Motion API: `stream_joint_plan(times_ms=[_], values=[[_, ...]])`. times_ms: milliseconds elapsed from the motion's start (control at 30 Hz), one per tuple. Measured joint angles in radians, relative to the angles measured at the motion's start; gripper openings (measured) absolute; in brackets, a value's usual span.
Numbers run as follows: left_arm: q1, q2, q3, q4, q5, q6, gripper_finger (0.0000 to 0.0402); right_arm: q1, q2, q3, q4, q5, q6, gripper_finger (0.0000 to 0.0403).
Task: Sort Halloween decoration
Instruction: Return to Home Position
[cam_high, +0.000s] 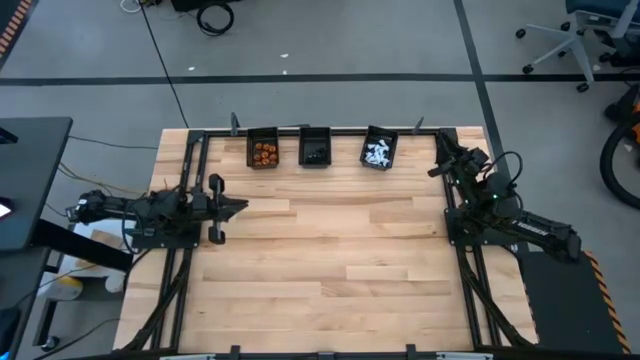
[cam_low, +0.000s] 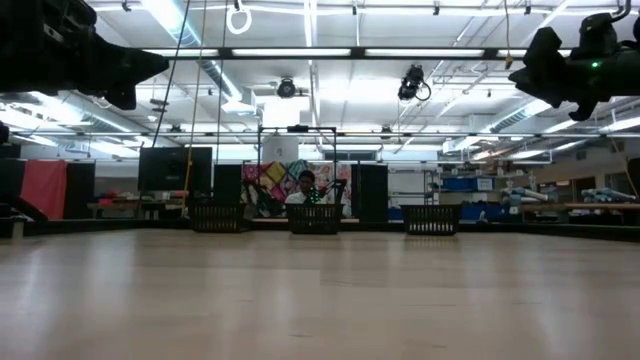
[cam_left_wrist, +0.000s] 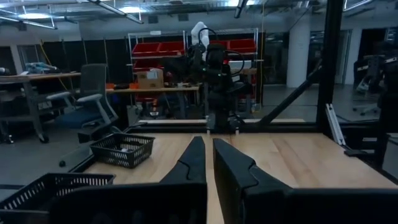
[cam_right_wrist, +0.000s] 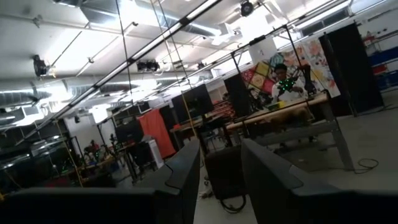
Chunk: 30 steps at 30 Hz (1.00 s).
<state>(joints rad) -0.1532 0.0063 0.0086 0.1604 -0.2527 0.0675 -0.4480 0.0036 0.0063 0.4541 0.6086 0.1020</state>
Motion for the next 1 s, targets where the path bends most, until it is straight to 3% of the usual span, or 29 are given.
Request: stream_joint_plan(times_ms=[600, 1000], values=[[0.0, 0.0, 0.0, 0.0, 0.0, -0.002, 0.0011, 0.0, 0.0, 0.0, 0.0, 0.0, 0.0, 0.0123], [-0.06, 0.0, 0.0, -0.001, -0.01, -0.005, 0.0011, 0.0, 0.0, 0.0, 0.0, 0.0, 0.0, 0.0123]])
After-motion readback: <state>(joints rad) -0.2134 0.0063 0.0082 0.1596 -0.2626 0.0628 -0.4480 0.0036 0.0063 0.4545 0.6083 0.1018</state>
